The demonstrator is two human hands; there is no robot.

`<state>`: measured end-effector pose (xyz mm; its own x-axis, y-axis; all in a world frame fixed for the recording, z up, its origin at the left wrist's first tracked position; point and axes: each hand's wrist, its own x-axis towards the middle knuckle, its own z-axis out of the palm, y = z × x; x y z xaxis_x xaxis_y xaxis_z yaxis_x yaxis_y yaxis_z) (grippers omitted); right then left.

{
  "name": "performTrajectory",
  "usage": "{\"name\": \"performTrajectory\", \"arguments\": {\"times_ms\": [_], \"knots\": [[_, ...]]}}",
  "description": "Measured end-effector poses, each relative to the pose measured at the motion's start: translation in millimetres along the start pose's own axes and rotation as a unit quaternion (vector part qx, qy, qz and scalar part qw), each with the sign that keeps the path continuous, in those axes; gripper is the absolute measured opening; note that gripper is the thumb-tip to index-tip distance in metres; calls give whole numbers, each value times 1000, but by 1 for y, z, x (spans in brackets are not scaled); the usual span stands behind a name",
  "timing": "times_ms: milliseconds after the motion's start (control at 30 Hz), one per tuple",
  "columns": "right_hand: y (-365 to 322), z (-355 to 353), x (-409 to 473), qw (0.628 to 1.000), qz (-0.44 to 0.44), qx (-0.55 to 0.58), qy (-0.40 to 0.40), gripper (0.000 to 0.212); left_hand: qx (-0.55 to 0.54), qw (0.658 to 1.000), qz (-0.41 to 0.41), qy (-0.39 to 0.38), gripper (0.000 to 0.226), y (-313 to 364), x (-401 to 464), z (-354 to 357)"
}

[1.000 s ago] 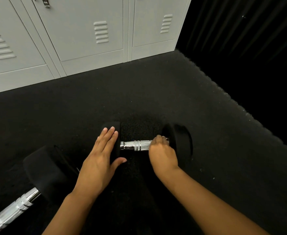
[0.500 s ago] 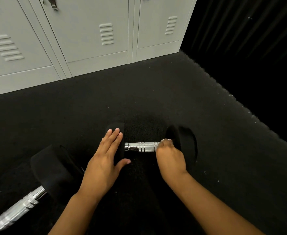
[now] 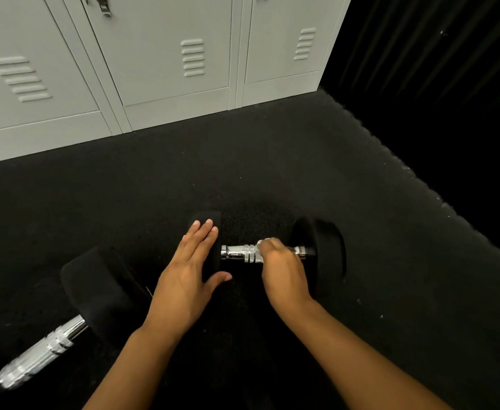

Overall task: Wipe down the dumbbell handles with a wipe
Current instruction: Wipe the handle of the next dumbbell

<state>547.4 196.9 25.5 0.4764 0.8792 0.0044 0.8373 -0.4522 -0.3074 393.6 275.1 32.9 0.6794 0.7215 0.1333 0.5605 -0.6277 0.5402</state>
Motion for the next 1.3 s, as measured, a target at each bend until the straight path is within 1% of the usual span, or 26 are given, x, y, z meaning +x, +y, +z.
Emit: {"name": "performTrajectory", "arguments": {"times_ms": [67,100,167,200,267,367,433,500,567,600,667,700,733,800,867,933,1000,1033,1067,1100,1133,1200,1233,1300], "knots": [[10,12,-8,998,-18,53,29,24,-3,1000,-2,5,81,0,-2,-1],[14,16,-10,997,-18,57,42,29,-5,1000,-2,9,81,0,-3,-1],[22,22,-9,999,-13,27,33,42,-6,1000,2,14,81,0,-3,1],[24,24,-8,999,-14,16,30,45,-6,1000,4,14,81,0,-3,1],[24,25,-4,999,-20,22,45,41,-8,1000,2,12,81,0,-2,1],[18,25,3,996,-13,56,73,27,-12,1000,-2,10,81,1,2,1],[13,25,6,994,-27,62,82,22,-12,1000,1,15,81,1,4,2],[17,25,3,995,-53,45,76,27,-12,1000,7,22,81,-1,3,3],[24,22,-4,995,-72,-2,70,35,-15,1000,10,25,81,-2,0,3],[25,17,-4,995,-65,-26,65,33,-15,999,13,27,81,-2,-1,3],[15,6,3,999,-14,-27,18,17,-12,999,17,29,82,-2,-2,3],[8,5,10,1000,4,-10,6,14,-11,999,17,30,82,-3,-2,4],[1,7,15,1000,9,-5,1,17,-14,999,16,30,83,-3,-1,4],[-10,11,15,999,-24,3,-21,19,-22,999,14,31,83,-3,0,4],[-5,18,8,998,-64,19,-3,22,-23,999,15,27,83,-3,-1,4],[6,19,3,996,-83,0,32,24,-22,999,15,26,83,-3,-3,3],[2,13,7,998,-55,-12,8,15,-19,999,17,28,83,-3,-3,4],[-6,11,13,999,-28,-10,-18,14,-19,999,18,28,83,-3,-3,4],[-14,11,18,1000,-10,-13,-16,17,-20,999,17,28,83,-3,-3,5],[-21,13,22,1000,-11,-22,-10,19,-23,999,16,28,83,-3,-2,5],[-27,16,23,999,-23,-15,-18,20,-27,999,16,29,83,-3,-1,5],[-28,18,17,995,-92,5,-32,18,-30,999,18,31,84,-4,0,4],[-21,20,12,992,-123,24,-29,22,-29,999,19,31,84,-4,0,4],[-1,22,9,988,-152,26,12,31,-28,999,21,32,84,-4,-1,4]]}}
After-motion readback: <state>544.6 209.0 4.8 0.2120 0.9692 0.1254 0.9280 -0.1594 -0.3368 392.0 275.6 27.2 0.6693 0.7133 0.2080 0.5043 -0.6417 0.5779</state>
